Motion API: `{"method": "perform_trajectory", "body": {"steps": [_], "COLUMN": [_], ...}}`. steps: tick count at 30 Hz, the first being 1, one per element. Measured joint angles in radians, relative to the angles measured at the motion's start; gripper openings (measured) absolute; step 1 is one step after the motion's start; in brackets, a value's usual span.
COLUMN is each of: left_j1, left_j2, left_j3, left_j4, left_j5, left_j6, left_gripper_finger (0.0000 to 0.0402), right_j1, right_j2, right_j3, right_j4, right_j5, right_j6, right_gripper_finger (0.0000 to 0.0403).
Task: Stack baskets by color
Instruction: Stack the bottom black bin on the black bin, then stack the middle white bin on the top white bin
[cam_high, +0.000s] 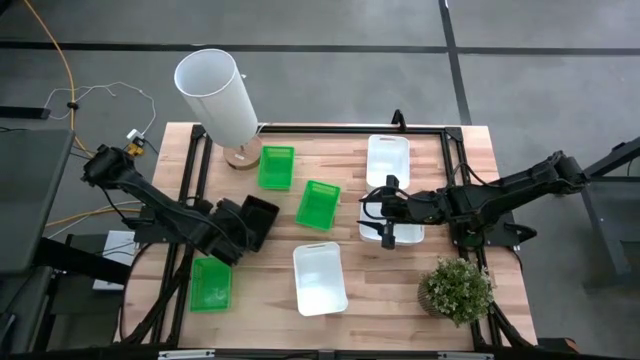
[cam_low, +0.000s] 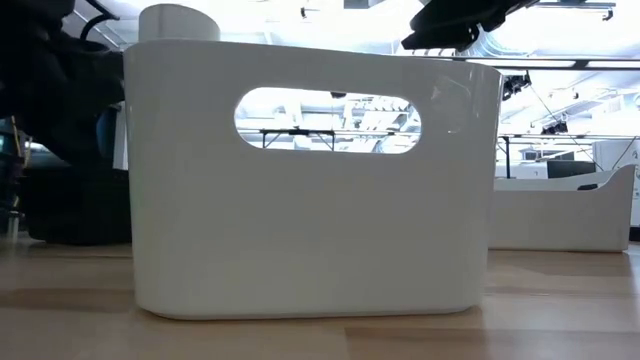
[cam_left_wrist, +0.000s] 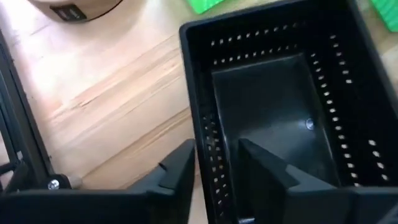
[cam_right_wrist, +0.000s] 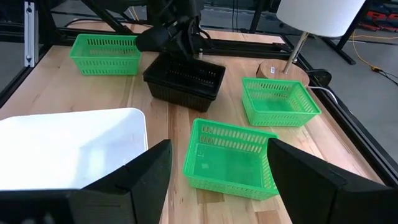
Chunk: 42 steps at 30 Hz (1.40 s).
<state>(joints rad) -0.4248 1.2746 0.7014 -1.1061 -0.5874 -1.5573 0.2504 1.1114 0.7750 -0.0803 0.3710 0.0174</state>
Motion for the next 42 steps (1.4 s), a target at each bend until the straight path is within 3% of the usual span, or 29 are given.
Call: {"method": "perform_trajectory", "body": {"steps": [6,11,14,17,20,23,27,30,36,42], "left_j1": [0.029,0.040,0.040,0.045,0.065,0.109,0.179,0.209,0.185,0.174], "left_j2": [-0.076,-0.171,-0.227,-0.265,-0.292,-0.324,-0.336,-0.337,-0.340,-0.334], "left_j3": [0.059,0.134,0.139,0.118,0.049,-0.070,-0.248,-0.314,-0.323,-0.323], "left_j4": [-0.057,-0.002,0.221,0.511,0.795,1.076,1.483,1.660,1.666,1.678], "left_j5": [-0.053,-0.213,-0.303,-0.322,-0.284,-0.175,0.071,0.161,0.133,0.096], "left_j6": [0.087,0.325,0.660,1.037,1.337,1.490,1.628,1.655,1.627,1.659], "left_gripper_finger": [0.0174,0.0200,0.0201,0.0199,0.0197,0.0196,0.0195,0.0195,0.0195,0.0195], "right_j1": [0.000,0.000,0.000,0.000,0.000,0.004,0.006,0.006,0.005,0.005], "right_j2": [0.000,0.000,0.000,-0.006,-0.022,-0.038,-0.051,-0.051,-0.051,-0.052], "right_j3": [0.000,0.000,0.000,0.000,0.000,-0.001,-0.053,-0.144,-0.305,-0.320], "right_j4": [0.001,0.002,0.002,0.006,0.004,0.003,0.135,0.317,0.660,0.706], "right_j5": [0.000,0.000,-0.004,-0.004,-0.005,-0.008,-0.045,-0.074,-0.018,-0.004], "right_j6": [0.000,0.000,-0.005,-0.022,-0.018,-0.018,-0.041,-0.060,-0.087,-0.093], "right_gripper_finger": [0.0252,0.0252,0.0252,0.0252,0.0252,0.0252,0.0252,0.0252,0.0252,0.0252]}}
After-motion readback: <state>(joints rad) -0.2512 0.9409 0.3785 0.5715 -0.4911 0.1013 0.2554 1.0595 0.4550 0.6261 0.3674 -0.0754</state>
